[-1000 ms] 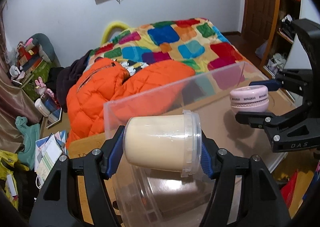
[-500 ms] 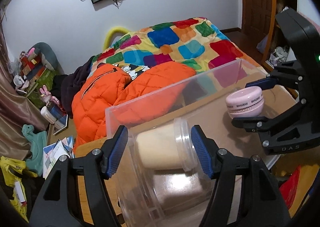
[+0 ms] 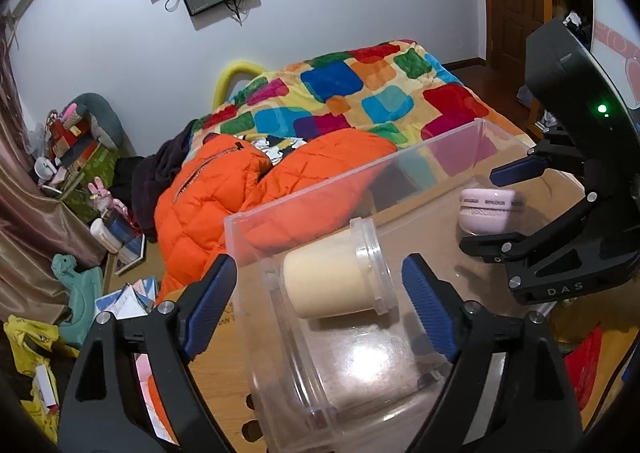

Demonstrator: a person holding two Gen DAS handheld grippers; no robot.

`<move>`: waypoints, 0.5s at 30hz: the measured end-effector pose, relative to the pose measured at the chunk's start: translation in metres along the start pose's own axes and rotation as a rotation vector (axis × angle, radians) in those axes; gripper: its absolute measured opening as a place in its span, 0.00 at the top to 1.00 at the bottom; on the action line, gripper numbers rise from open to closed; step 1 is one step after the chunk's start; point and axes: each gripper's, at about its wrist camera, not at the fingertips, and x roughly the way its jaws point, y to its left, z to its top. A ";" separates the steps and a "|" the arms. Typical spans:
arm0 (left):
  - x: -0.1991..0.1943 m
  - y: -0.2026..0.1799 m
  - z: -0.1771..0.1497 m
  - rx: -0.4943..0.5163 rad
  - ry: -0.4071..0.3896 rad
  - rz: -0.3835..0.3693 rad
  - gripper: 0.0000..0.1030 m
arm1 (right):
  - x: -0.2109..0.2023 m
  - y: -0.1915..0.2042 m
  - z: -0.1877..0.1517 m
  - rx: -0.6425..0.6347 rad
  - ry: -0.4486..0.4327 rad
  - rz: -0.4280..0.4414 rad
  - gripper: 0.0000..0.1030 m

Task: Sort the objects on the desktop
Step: 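Lower the cream tub into the clear box with the left gripper while the right lowers the compact, then open both grippers and withdraw them from the clear box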

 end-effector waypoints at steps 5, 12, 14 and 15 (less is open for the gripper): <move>-0.010 0.000 0.000 0.002 -0.018 -0.002 0.16 | -0.015 0.000 -0.003 0.007 -0.026 -0.021 0.29; -0.027 -0.007 0.000 0.025 -0.049 0.011 0.14 | -0.045 0.005 -0.008 0.012 -0.083 -0.035 0.23; -0.033 -0.010 0.000 0.034 -0.059 0.018 0.13 | -0.052 0.007 -0.010 0.012 -0.097 -0.041 0.23; -0.036 -0.011 -0.001 0.039 -0.065 0.019 0.13 | -0.056 0.008 -0.011 0.014 -0.104 -0.041 0.23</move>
